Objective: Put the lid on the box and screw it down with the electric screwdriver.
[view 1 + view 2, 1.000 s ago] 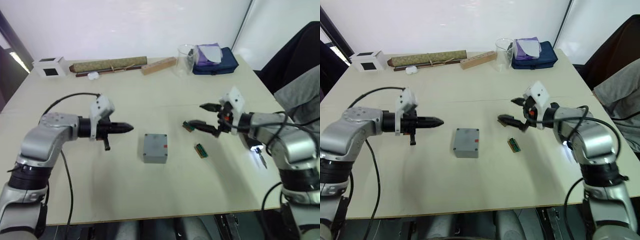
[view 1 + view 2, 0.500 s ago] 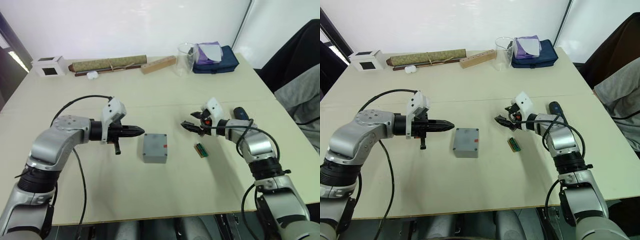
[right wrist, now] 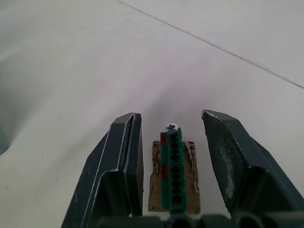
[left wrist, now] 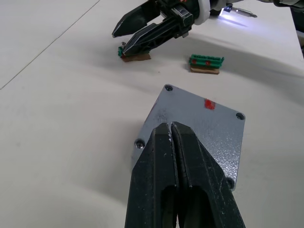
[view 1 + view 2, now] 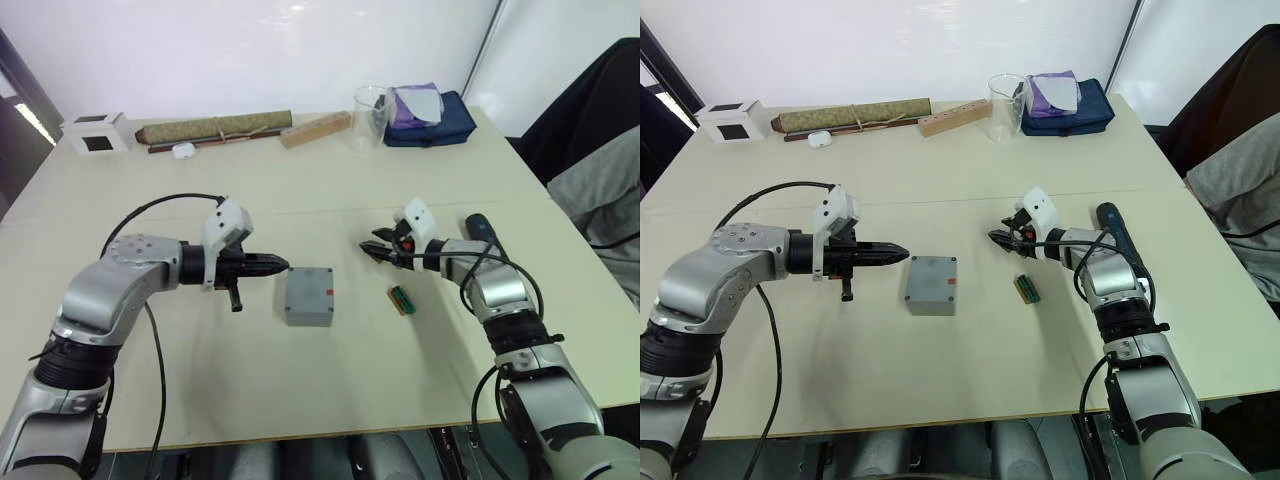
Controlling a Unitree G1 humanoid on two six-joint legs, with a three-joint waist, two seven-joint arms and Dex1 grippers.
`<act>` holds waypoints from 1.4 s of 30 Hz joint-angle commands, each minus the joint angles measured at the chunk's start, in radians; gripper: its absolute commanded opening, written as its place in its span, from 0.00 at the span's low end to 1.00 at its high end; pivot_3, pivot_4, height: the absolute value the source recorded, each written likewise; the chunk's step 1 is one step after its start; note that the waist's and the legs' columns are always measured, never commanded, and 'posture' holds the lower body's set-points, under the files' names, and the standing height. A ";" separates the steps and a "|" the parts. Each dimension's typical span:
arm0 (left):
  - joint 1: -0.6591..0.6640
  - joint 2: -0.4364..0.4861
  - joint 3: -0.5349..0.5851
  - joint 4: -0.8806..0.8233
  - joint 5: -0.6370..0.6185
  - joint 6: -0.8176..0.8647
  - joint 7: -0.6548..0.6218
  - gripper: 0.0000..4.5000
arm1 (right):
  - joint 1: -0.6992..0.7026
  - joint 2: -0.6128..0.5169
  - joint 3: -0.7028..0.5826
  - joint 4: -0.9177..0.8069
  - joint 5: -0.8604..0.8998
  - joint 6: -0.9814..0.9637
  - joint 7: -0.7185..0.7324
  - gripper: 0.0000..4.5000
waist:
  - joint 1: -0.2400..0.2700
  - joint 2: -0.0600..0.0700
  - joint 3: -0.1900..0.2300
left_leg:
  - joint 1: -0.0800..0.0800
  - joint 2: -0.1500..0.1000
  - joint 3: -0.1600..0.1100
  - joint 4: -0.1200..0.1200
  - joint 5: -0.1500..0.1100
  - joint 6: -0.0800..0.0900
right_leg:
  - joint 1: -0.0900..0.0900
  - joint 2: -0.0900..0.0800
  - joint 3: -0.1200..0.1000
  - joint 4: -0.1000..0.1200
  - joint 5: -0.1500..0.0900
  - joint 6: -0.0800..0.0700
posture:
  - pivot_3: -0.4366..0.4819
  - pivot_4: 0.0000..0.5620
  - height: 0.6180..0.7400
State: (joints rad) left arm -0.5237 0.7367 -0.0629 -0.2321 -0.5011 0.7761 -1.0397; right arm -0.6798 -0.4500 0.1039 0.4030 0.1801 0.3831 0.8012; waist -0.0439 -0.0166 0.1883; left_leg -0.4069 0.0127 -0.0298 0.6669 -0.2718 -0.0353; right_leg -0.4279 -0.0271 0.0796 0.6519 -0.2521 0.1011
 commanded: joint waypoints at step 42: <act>0.112 0.061 0.049 -0.083 -0.071 0.009 -0.019 0.00 | 0.213 0.026 -0.001 -0.723 0.176 0.236 -0.032 0.01 | 0.003 0.000 0.000 | 0.000 0.000 -0.001 0.001 0.000 0.000 | 0.001 0.000 -0.001 0.001 0.000 0.000 | 0.48 0.27 1.00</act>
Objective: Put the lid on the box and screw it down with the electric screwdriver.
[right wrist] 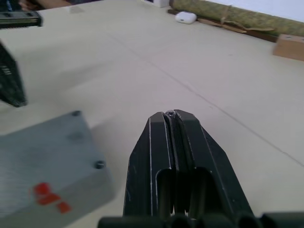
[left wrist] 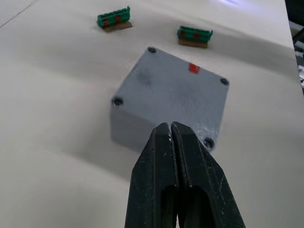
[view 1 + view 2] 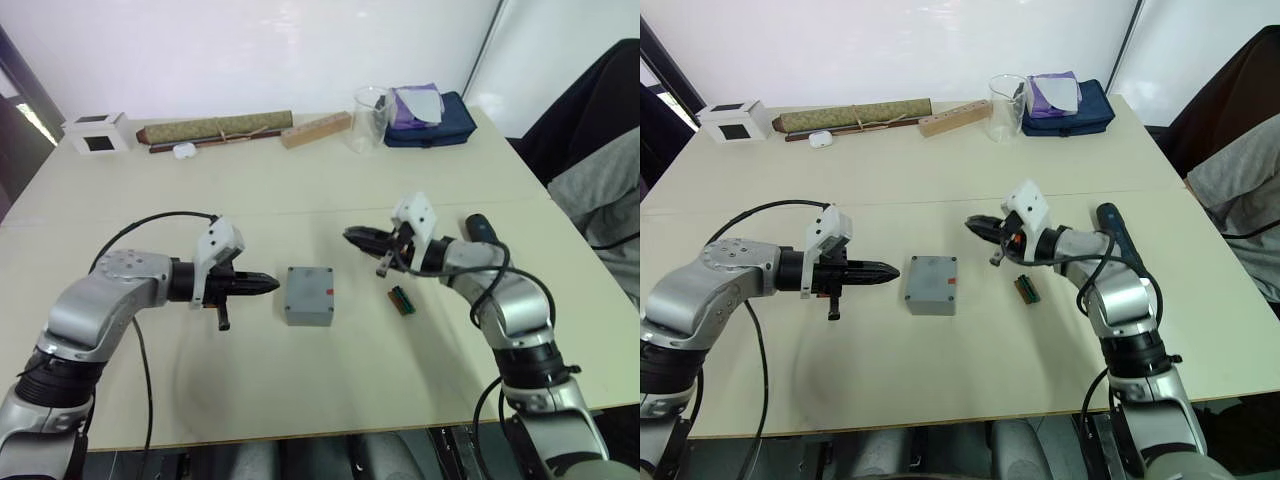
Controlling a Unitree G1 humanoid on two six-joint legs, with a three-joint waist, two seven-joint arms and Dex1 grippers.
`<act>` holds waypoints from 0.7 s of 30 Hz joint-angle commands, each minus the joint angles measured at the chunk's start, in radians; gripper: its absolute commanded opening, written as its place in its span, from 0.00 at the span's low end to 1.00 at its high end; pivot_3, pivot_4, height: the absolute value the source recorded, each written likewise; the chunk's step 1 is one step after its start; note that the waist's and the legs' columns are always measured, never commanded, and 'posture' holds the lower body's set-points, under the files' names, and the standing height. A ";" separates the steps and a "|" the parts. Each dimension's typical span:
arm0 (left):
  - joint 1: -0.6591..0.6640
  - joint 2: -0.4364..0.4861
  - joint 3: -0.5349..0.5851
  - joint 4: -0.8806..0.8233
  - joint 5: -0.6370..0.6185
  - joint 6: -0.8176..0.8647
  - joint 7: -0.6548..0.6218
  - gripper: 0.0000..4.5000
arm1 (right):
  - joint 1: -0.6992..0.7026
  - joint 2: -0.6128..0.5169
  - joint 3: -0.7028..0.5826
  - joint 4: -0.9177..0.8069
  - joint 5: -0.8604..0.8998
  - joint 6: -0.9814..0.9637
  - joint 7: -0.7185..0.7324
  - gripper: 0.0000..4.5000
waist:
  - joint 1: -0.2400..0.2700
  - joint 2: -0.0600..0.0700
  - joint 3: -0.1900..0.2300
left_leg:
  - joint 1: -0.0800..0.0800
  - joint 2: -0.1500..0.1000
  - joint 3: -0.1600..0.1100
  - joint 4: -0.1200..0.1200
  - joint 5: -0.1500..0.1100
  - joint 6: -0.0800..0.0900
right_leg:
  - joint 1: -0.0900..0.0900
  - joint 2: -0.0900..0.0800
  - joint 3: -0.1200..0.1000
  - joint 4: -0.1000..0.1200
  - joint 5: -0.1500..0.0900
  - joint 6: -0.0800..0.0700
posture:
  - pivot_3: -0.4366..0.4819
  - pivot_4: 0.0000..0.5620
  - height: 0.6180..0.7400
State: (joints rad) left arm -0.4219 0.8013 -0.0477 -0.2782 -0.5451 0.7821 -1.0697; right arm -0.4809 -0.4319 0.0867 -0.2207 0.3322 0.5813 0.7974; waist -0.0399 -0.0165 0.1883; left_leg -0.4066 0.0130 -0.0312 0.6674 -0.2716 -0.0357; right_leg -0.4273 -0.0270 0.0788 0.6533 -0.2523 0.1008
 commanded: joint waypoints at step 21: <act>-0.006 -0.048 0.026 -0.041 -0.053 0.012 0.055 0.00 | 0.056 -0.029 0.084 -0.100 0.010 0.077 -0.046 0.01 | -0.004 0.000 0.000 | 0.000 0.000 0.000 0.000 0.000 0.000 | 0.000 0.001 0.000 0.000 0.000 0.000 | 0.48 0.27 1.00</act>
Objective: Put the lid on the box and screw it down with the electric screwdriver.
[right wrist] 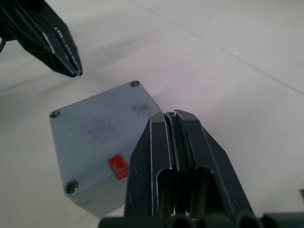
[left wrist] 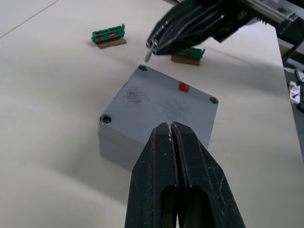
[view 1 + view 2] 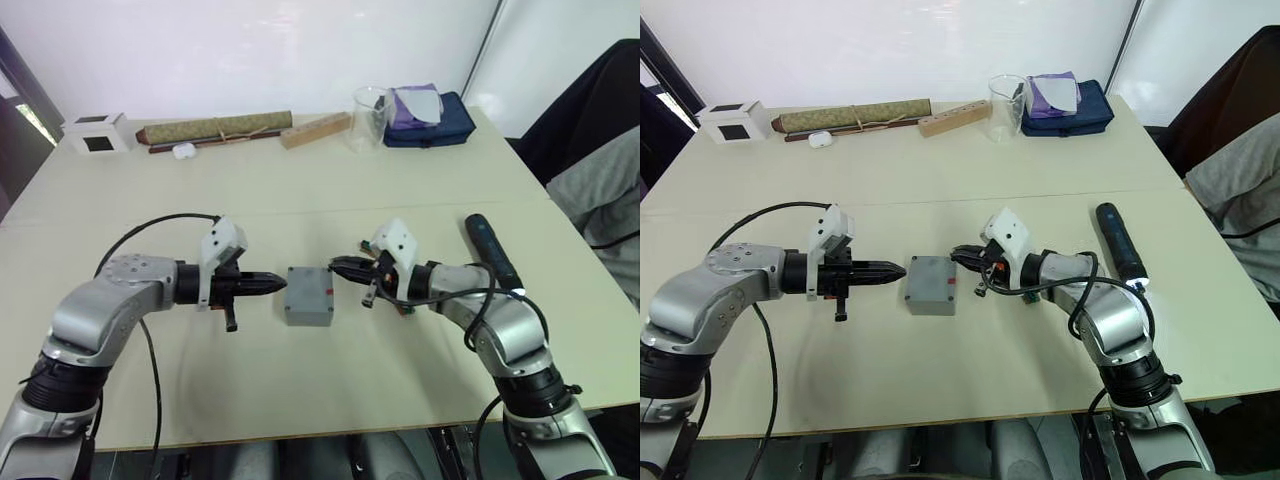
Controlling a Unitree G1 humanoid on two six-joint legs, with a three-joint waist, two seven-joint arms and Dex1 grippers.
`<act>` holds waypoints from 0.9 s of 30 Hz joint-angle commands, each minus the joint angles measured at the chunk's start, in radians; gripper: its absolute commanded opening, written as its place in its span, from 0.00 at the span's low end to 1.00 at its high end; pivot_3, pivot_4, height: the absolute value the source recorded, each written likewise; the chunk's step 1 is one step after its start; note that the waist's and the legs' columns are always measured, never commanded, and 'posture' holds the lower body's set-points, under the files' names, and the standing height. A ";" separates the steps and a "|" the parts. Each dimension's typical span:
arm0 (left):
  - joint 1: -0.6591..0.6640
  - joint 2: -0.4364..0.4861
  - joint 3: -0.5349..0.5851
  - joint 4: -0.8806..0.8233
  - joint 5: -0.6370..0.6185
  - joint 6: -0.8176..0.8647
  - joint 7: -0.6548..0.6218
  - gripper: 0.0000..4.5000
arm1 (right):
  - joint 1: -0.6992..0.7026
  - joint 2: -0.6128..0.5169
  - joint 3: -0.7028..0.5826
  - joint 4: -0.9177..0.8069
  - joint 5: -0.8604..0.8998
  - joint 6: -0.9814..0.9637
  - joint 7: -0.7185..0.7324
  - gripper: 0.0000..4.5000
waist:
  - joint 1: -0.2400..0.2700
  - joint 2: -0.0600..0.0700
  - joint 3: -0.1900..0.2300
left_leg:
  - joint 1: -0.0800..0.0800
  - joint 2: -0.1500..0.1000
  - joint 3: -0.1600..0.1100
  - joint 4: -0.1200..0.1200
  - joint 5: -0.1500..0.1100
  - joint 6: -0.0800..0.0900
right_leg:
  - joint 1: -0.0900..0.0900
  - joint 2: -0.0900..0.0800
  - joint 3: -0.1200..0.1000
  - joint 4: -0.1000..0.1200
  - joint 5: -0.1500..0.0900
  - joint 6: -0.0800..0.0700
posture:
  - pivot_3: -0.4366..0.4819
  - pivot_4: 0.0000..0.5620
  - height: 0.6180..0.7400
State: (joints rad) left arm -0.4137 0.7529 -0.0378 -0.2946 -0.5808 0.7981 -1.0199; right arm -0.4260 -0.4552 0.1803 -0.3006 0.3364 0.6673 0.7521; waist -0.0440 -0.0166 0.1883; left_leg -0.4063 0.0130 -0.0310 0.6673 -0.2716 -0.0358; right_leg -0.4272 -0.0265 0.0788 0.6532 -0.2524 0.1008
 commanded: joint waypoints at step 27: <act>-0.029 -0.018 -0.001 -0.013 -0.002 -0.024 0.018 0.00 | -0.004 -0.003 0.015 0.028 -0.027 -0.035 -0.005 0.73 | 0.000 0.000 0.000 | 0.000 0.000 0.000 0.000 0.000 0.000 | 0.000 0.000 0.000 0.000 0.000 0.000 | 0.48 0.27 1.00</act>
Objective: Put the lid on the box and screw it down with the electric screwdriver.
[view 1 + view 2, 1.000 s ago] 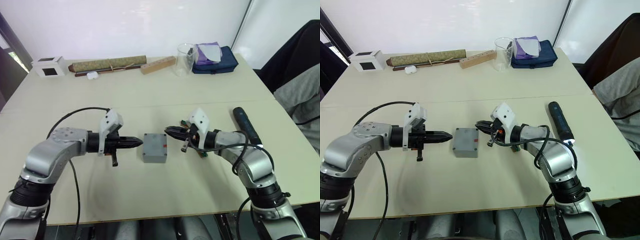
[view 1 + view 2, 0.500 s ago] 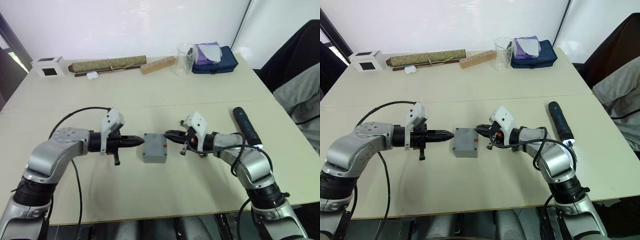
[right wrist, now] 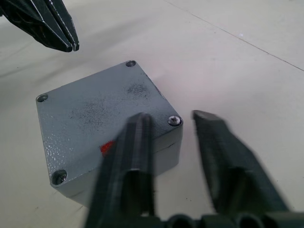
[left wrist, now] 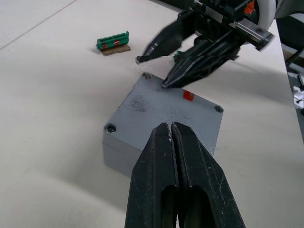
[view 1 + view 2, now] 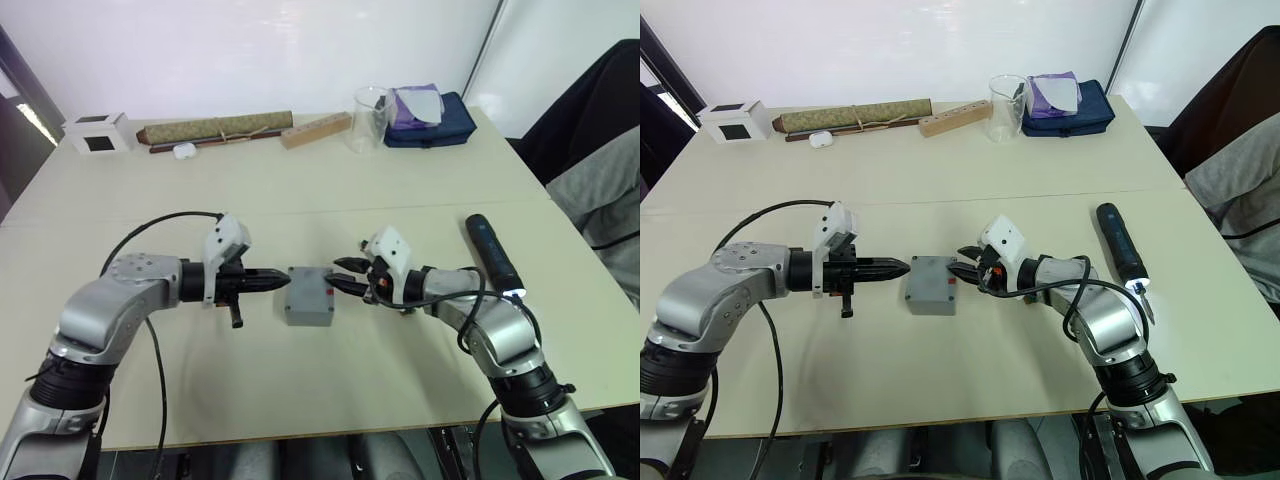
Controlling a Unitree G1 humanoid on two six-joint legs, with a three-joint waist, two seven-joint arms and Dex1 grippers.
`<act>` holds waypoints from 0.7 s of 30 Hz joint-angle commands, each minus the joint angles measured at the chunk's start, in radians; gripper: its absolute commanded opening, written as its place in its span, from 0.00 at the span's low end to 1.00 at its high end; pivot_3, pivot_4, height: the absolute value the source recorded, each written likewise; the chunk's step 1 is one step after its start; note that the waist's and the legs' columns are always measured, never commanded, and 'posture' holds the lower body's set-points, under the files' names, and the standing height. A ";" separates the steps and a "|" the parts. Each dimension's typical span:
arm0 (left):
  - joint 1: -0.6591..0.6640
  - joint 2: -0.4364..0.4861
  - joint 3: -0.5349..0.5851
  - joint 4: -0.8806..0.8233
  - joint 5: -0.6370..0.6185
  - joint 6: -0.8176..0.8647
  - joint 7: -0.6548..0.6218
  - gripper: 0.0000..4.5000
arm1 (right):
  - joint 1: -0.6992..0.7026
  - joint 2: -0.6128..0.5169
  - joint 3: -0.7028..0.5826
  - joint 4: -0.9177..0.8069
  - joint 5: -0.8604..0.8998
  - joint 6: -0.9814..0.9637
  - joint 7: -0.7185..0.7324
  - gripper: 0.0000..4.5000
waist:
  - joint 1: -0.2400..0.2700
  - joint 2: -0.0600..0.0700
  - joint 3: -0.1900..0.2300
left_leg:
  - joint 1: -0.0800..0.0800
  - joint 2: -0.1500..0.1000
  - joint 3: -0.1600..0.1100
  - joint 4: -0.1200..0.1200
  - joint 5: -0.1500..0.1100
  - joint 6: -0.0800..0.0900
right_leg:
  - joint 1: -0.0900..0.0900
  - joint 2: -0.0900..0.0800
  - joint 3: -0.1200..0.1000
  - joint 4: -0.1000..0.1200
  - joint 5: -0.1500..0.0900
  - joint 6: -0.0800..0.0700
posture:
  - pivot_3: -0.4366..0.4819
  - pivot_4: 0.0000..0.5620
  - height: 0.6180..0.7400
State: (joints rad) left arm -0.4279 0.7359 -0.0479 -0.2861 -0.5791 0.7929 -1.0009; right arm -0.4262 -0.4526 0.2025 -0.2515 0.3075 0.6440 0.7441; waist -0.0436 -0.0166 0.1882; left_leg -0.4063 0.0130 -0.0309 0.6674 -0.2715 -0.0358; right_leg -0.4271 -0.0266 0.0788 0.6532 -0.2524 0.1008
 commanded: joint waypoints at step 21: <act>-0.245 -0.125 -0.176 0.048 0.063 -0.220 -0.197 0.00 | -0.464 -0.683 -0.104 0.402 0.203 0.876 0.074 0.99 | 0.005 0.002 0.002 | 0.000 0.000 0.002 -0.002 0.000 -0.001 | 0.000 0.000 0.001 -0.004 0.000 -0.001 | 0.48 0.27 1.00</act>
State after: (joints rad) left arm -0.6470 0.6162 -0.2221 -0.2340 -0.5301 0.6082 -1.1864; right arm -0.8526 -1.0916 0.0427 0.1177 0.4942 1.4894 0.7511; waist -0.0386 -0.0142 0.1899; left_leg -0.4068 0.0132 -0.0285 0.6662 -0.2711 -0.0365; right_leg -0.4272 -0.0261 0.0803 0.6493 -0.2527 0.1002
